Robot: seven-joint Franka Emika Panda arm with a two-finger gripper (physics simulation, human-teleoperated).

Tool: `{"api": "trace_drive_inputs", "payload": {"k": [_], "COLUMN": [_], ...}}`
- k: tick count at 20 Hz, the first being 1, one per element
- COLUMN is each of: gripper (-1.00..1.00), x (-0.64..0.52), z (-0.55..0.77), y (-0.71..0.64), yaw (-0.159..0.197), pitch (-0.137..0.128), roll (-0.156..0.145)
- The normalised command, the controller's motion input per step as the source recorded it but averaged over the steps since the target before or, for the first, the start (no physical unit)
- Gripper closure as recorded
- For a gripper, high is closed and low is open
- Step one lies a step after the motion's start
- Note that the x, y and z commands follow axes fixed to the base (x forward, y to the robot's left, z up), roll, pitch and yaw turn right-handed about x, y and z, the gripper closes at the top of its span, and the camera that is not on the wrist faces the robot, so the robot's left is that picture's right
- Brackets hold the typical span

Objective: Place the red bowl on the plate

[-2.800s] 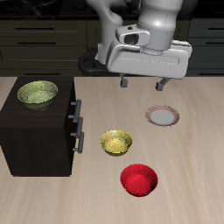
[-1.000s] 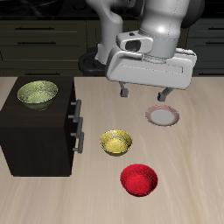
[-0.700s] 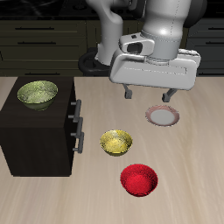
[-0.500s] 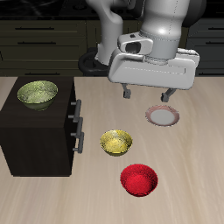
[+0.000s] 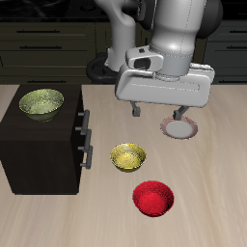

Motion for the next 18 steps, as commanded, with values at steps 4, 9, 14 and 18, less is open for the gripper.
{"api": "trace_drive_inputs", "payload": {"k": [4,9,14,18], "gripper": [-1.00,-1.00,-1.00,-1.00], "x": [0.04,-0.02,-0.03,-0.05], "z": [-0.40,-0.31,-0.20,-0.33], "y": [-0.05,-0.04,-0.08,-0.10], "yaw": [-0.001,0.008,-0.003,0.025], "pitch": [0.039,-0.011,-0.041,-0.069], "roll": [0.001,0.003,0.000,0.001]}}
